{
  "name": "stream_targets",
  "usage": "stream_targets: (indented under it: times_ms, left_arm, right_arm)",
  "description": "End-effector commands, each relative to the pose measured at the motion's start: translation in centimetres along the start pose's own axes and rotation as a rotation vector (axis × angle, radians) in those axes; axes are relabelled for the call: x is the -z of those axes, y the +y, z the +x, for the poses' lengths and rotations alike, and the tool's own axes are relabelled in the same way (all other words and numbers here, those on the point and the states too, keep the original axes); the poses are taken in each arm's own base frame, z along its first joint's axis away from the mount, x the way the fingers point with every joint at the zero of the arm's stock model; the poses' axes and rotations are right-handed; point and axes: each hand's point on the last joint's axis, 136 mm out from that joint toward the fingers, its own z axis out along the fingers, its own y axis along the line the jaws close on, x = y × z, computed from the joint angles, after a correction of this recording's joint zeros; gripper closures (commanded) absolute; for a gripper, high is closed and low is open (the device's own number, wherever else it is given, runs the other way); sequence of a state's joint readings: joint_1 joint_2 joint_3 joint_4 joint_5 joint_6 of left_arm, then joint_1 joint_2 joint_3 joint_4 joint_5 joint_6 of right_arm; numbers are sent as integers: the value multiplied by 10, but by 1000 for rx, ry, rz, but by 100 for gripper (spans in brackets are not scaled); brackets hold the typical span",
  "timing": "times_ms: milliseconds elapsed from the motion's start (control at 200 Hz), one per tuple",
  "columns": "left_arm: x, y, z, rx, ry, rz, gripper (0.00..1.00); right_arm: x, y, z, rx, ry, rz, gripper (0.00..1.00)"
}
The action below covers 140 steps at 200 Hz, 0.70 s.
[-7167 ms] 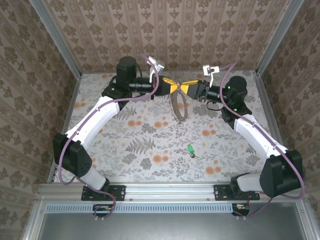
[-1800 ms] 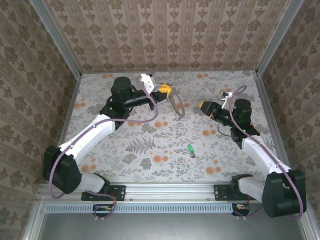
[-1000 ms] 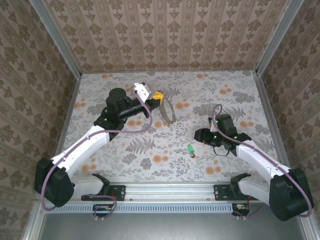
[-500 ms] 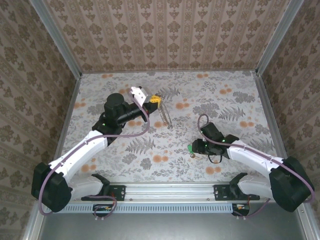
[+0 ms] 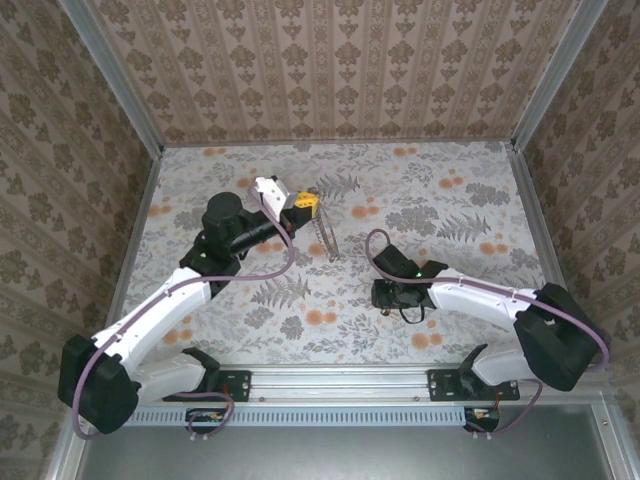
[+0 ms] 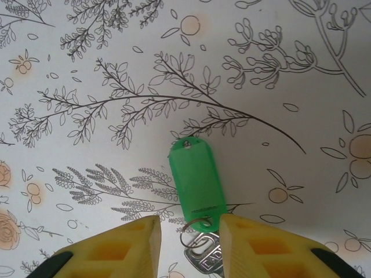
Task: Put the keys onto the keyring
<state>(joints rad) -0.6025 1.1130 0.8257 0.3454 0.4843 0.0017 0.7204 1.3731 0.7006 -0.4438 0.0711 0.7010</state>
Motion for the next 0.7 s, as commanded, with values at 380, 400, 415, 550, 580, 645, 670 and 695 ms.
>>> stream_targets:
  times_ms: [380, 400, 415, 550, 580, 645, 670, 695]
  left_arm:
    - [10, -1, -26, -29, -90, -10, 100]
    - [10, -1, -26, -27, -89, -11, 100]
    - [10, -1, -26, -28, -90, -9, 100]
    - [10, -1, -24, -26, -86, -10, 100]
    - [10, -1, -25, -26, -88, -10, 100]
    - [10, 0, -25, -26, -88, -10, 100]
    - [10, 0, -25, -26, -88, -11, 100]
    - [10, 0, -25, -26, -89, -11, 100]
  right_arm:
    - [-6, -7, 8, 103, 38, 186, 65]
    - [-7, -6, 8, 104, 38, 185, 66]
    - [-7, -6, 9, 106, 41, 186, 65]
    - [-9, -4, 10, 114, 44, 187, 66]
    - [-10, -4, 10, 117, 46, 188, 66]
    - [-11, -4, 10, 123, 50, 193, 66]
    - [-12, -4, 11, 126, 51, 193, 66]
    - [-12, -4, 11, 126, 53, 194, 67]
